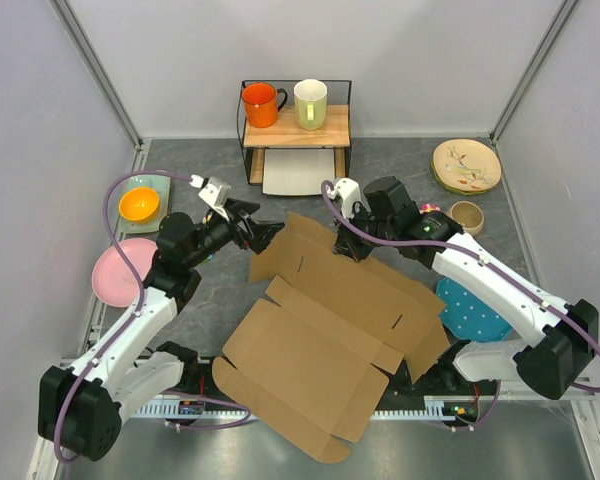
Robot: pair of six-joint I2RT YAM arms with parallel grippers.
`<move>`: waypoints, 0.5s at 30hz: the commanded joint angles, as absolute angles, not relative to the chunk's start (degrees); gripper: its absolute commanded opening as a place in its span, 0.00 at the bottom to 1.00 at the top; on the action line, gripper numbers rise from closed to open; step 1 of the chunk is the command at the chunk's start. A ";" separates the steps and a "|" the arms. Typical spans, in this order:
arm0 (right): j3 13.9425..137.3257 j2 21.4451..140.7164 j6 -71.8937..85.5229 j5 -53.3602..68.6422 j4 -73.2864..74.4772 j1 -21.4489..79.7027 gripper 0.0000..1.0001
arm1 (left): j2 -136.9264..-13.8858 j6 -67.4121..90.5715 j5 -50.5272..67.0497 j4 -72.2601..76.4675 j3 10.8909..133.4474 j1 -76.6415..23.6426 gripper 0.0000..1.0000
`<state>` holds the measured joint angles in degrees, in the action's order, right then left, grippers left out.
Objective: Fold the paper box
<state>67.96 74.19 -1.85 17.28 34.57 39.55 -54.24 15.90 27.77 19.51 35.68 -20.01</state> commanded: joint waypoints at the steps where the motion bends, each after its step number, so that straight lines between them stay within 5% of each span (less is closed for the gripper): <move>1: 69.87 72.77 1.23 22.85 34.27 39.38 0.00 | -52.65 14.94 32.76 29.34 33.40 -19.86 0.98; 15: 69.78 71.98 1.23 23.29 35.07 39.38 0.00 | -64.60 17.30 40.78 28.63 39.99 -20.13 0.95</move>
<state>67.96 73.43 -0.12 21.28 34.92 39.24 -62.65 15.57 38.06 24.25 37.30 -20.01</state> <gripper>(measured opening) 0.040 0.968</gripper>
